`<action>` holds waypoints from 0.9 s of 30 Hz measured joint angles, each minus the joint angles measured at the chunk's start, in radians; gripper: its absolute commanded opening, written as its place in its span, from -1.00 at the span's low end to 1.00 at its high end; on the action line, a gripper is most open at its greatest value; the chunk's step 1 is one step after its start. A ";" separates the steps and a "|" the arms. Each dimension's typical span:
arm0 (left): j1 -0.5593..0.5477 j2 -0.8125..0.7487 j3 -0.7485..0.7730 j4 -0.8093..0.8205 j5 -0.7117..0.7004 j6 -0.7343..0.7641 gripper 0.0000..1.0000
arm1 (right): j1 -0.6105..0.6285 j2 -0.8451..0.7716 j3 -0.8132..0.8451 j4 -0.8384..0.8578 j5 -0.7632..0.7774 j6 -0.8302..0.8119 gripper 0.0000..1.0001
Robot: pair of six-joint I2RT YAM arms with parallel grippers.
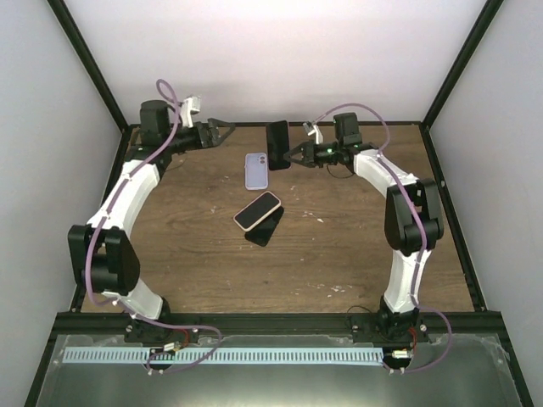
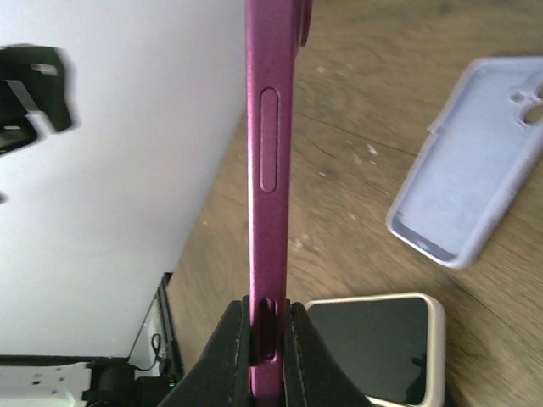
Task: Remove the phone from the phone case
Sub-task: Place the phone at the center of the board.
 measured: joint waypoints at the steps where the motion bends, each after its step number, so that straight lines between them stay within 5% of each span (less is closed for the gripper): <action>1: 0.007 -0.019 0.000 -0.037 -0.024 0.033 0.99 | 0.000 0.018 0.000 -0.012 0.010 -0.006 -0.99; 12: 0.099 -0.165 -0.063 -0.290 -0.358 0.259 0.99 | -0.010 0.234 0.130 -0.145 0.070 -0.069 -0.99; 27: 0.098 -0.164 -0.083 -0.376 -0.542 0.389 0.99 | -0.034 0.423 0.235 -0.154 0.060 -0.017 -0.88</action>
